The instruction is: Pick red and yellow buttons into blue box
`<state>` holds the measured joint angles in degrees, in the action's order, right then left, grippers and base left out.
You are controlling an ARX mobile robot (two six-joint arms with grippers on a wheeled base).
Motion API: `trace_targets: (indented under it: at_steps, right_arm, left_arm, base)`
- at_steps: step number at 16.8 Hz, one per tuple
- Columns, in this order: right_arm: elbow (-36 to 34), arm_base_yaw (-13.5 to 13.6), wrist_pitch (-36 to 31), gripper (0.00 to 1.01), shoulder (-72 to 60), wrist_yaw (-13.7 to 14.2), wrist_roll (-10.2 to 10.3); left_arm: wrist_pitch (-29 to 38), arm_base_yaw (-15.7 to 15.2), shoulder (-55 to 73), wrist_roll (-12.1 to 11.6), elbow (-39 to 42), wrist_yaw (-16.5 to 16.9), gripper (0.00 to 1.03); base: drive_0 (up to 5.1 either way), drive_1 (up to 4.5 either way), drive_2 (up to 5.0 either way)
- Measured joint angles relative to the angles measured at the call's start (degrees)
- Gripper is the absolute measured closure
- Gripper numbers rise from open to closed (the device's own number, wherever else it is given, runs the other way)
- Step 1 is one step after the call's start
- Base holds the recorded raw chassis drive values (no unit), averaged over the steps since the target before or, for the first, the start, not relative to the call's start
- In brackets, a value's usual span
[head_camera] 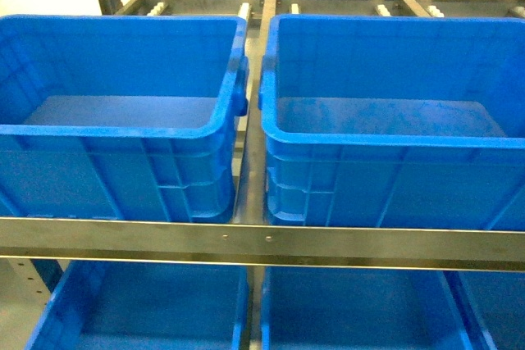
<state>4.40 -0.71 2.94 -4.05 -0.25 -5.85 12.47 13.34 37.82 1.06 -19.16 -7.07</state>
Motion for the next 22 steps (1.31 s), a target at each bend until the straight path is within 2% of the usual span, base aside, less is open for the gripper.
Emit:
trace_targets:
  at_steps: [6, 9, 16, 20, 22]
  right_arm:
    - [0.0, 0.0, 0.0, 0.72, 0.0, 0.0, 0.0]
    - [0.0, 0.0, 0.0, 0.72, 0.0, 0.3, 0.0]
    - [0.0, 0.0, 0.0, 0.72, 0.0, 0.2, 0.0]
    - [0.0, 0.0, 0.0, 0.72, -0.2, 0.2, 0.0]
    - [0.0, 0.0, 0.0, 0.72, -0.3, 0.2, 0.0]
  left_arm:
    - [0.0, 0.0, -0.1, 0.0, 0.0, 0.0, 0.78]
    - [0.2, 0.1, -0.1, 0.0, 0.0, 0.5, 0.78]
    - [0.0, 0.0, -0.1, 0.0, 0.0, 0.0, 0.78]
    - [0.0, 0.0, 0.1, 0.0, 0.0, 0.0, 0.78]
    - [-0.2, 0.0, 0.1, 0.0, 0.0, 0.0, 0.78]
  base:
    - [4.9, -2.33, -2.3]
    - [0.0, 0.00, 0.0]
    - [0.1, 4.15, -4.0]
    - [0.0, 0.00, 0.0]
    - [-4.2, 4.38, 0.3]
